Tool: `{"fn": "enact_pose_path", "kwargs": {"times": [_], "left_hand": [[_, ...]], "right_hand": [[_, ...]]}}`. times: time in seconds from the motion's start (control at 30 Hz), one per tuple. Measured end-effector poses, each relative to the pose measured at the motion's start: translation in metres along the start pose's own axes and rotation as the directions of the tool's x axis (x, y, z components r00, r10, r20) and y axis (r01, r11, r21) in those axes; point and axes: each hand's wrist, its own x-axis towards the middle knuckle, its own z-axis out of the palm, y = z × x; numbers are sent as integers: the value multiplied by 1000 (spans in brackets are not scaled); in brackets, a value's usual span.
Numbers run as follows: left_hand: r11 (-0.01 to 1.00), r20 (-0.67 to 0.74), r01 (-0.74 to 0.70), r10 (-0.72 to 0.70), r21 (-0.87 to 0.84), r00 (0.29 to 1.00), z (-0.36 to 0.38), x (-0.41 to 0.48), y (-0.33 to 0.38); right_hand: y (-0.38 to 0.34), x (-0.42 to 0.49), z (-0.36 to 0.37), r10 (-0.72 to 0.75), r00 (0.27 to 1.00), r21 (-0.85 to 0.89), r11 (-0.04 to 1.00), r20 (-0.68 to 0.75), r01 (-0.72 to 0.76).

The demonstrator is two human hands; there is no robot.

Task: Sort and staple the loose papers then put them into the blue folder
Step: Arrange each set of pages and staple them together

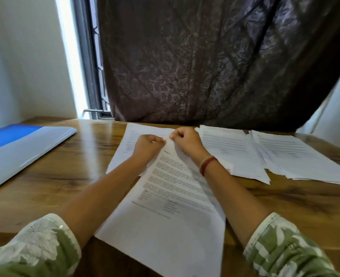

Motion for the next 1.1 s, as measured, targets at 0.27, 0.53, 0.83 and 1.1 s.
{"fn": "enact_pose_path", "kwargs": {"times": [0.27,0.53,0.83,1.1], "left_hand": [[984,209,-176,175,-16,962,87,-25,49],[958,374,-276,227,80,899,203,-43,84],[907,540,-377,225,189,811,269,-49,88],[945,503,-293,184,147,844,260,-35,82]], "right_hand": [[17,-33,-111,52,966,-34,997,-253,-62],[76,-68,-222,133,920,-23,988,-370,-152],[184,-98,-352,216,665,-522,468,-715,-713],[231,-97,-378,338,638,-469,462,-692,-753]]}}
